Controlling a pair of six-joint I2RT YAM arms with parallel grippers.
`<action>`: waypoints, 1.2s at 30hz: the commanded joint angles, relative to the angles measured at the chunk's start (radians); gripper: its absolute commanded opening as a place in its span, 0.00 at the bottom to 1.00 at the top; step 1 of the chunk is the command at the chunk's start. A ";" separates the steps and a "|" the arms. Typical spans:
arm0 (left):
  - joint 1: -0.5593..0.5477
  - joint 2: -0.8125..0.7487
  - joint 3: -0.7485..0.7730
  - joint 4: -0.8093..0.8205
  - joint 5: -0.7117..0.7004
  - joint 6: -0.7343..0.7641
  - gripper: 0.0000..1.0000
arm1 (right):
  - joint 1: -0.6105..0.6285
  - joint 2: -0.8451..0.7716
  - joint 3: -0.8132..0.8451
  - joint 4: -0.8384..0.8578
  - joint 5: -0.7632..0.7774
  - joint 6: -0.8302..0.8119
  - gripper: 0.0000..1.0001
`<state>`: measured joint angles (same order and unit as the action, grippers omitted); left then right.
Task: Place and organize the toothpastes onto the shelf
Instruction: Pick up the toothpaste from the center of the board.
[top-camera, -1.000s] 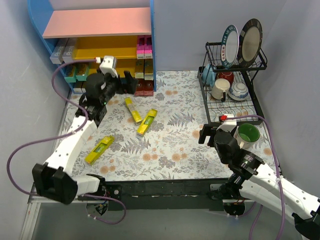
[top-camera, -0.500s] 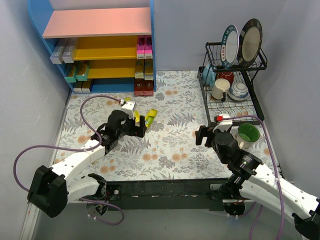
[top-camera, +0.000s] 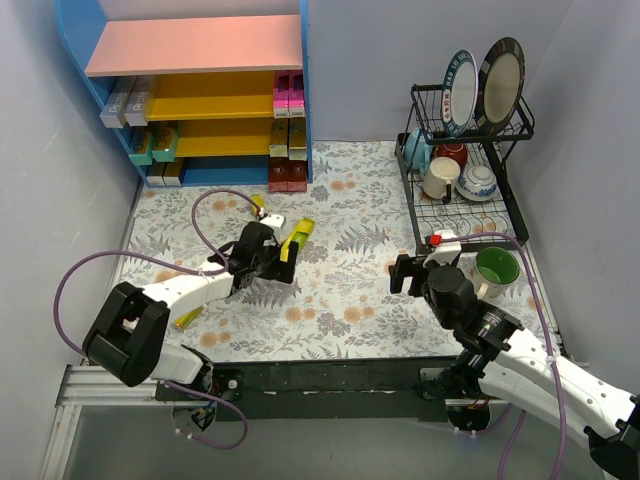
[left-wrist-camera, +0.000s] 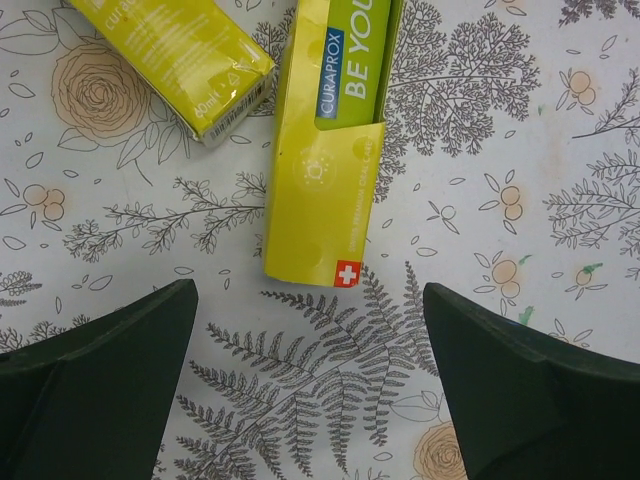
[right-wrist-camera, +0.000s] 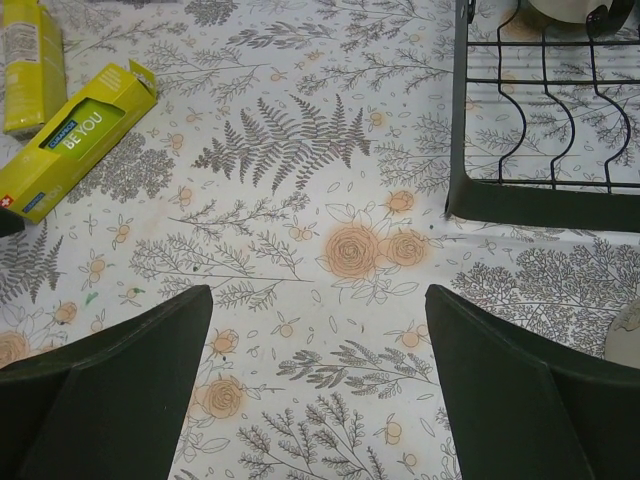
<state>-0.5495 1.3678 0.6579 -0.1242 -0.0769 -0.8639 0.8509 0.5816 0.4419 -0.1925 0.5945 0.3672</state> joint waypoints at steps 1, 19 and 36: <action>-0.006 0.045 0.040 0.047 -0.017 0.000 0.93 | -0.003 -0.011 -0.012 0.064 -0.001 -0.010 0.95; -0.070 0.261 0.128 0.091 0.048 0.049 0.63 | -0.003 -0.046 -0.032 0.059 -0.012 -0.013 0.95; -0.156 0.079 0.114 -0.077 -0.113 -0.274 0.35 | -0.003 -0.098 -0.022 0.010 0.008 -0.007 0.94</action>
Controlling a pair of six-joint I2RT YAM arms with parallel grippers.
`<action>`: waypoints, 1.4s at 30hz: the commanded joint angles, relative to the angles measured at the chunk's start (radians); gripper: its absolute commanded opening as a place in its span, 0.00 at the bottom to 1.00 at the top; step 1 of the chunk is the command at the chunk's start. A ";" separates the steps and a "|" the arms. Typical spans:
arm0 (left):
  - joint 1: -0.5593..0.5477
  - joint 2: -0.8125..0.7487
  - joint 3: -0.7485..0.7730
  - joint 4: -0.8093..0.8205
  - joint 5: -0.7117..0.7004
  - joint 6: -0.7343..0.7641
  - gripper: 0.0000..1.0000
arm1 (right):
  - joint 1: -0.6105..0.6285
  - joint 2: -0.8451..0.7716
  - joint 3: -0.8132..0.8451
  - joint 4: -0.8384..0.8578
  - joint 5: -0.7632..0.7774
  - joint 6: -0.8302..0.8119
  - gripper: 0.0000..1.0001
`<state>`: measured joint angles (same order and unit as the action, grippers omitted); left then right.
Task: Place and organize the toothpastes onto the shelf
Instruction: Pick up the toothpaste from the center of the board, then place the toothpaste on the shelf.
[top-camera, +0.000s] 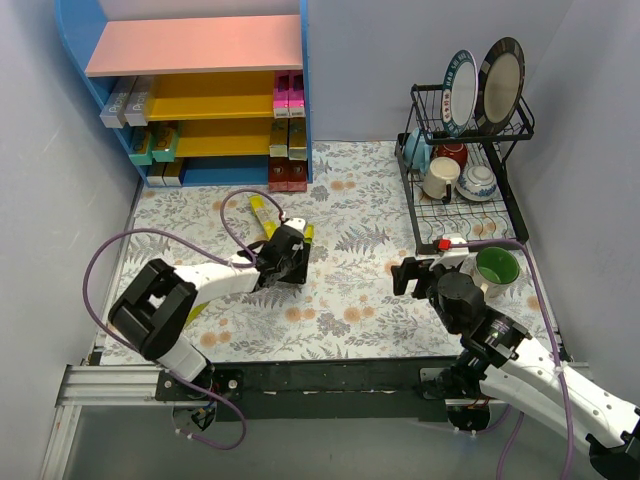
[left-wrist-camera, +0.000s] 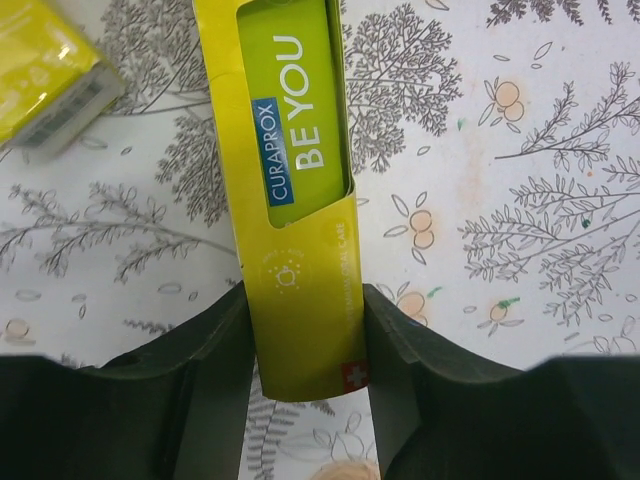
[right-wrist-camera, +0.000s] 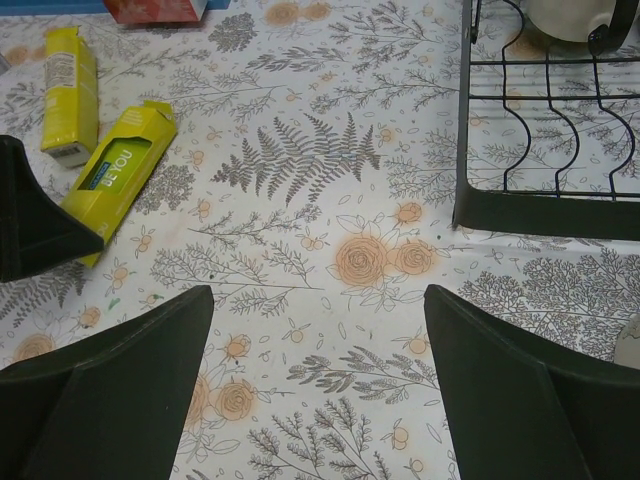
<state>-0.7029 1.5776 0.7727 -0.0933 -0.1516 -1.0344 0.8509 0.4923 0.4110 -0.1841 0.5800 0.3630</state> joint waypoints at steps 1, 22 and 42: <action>-0.003 -0.160 0.007 -0.150 -0.042 -0.111 0.35 | -0.003 -0.008 0.009 0.002 0.023 -0.004 0.94; 0.075 -0.049 1.262 -0.717 -0.289 0.126 0.33 | -0.003 -0.004 0.098 -0.043 0.073 -0.055 0.94; 0.350 0.354 1.570 -0.139 -0.036 0.260 0.39 | -0.003 0.091 0.121 -0.012 0.060 -0.107 0.94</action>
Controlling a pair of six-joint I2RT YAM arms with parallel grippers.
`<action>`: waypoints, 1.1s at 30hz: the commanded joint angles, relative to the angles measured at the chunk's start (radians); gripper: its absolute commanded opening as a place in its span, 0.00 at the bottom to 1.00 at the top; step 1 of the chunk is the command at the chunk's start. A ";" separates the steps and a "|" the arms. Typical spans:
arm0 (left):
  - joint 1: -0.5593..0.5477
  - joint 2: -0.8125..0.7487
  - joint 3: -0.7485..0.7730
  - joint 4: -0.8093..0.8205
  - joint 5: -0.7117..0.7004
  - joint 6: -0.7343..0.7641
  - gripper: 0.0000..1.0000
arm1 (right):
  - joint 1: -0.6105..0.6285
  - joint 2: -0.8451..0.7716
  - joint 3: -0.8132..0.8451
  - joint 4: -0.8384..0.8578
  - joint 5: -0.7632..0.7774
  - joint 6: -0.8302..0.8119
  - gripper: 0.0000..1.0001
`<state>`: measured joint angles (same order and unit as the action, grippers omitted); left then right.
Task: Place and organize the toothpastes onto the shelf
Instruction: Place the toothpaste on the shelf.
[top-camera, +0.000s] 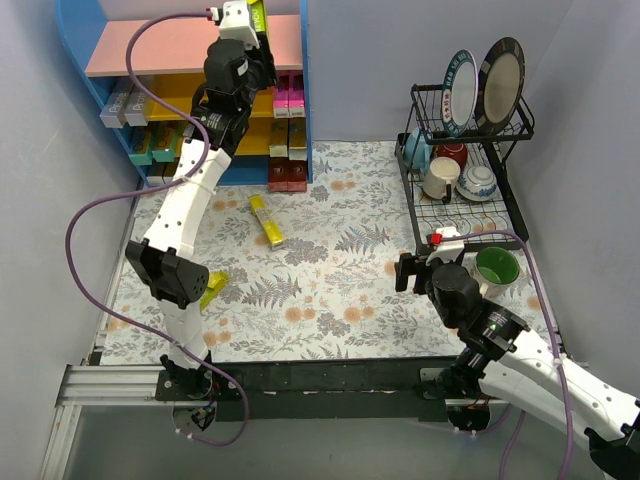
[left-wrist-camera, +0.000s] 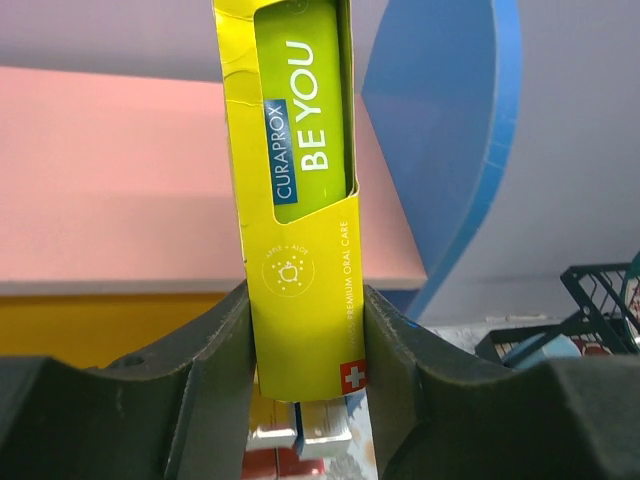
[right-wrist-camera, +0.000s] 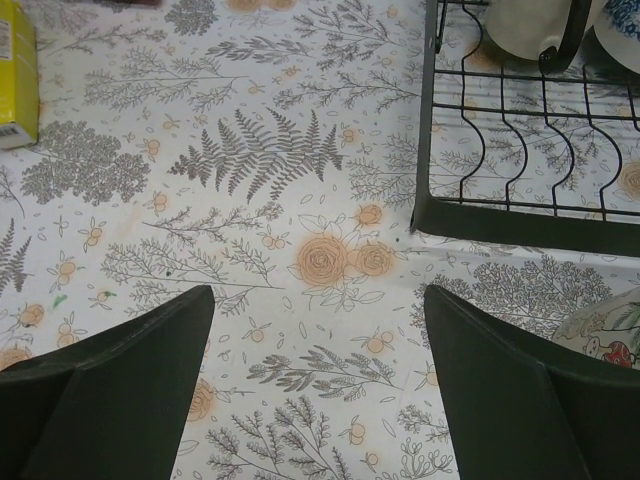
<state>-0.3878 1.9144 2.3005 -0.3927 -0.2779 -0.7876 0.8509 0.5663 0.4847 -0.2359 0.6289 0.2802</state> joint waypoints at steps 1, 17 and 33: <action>0.044 0.031 0.048 0.164 0.114 0.010 0.40 | -0.004 0.024 0.048 0.041 0.011 -0.024 0.94; 0.086 0.109 0.020 0.252 0.230 -0.099 0.61 | -0.006 0.083 0.045 0.073 -0.014 -0.029 0.95; 0.087 0.169 0.017 0.302 0.391 -0.216 0.47 | -0.006 0.072 0.037 0.067 -0.018 -0.022 0.95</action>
<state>-0.3084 2.0579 2.2986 -0.1123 0.0666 -0.9745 0.8509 0.6495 0.4847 -0.2070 0.6125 0.2588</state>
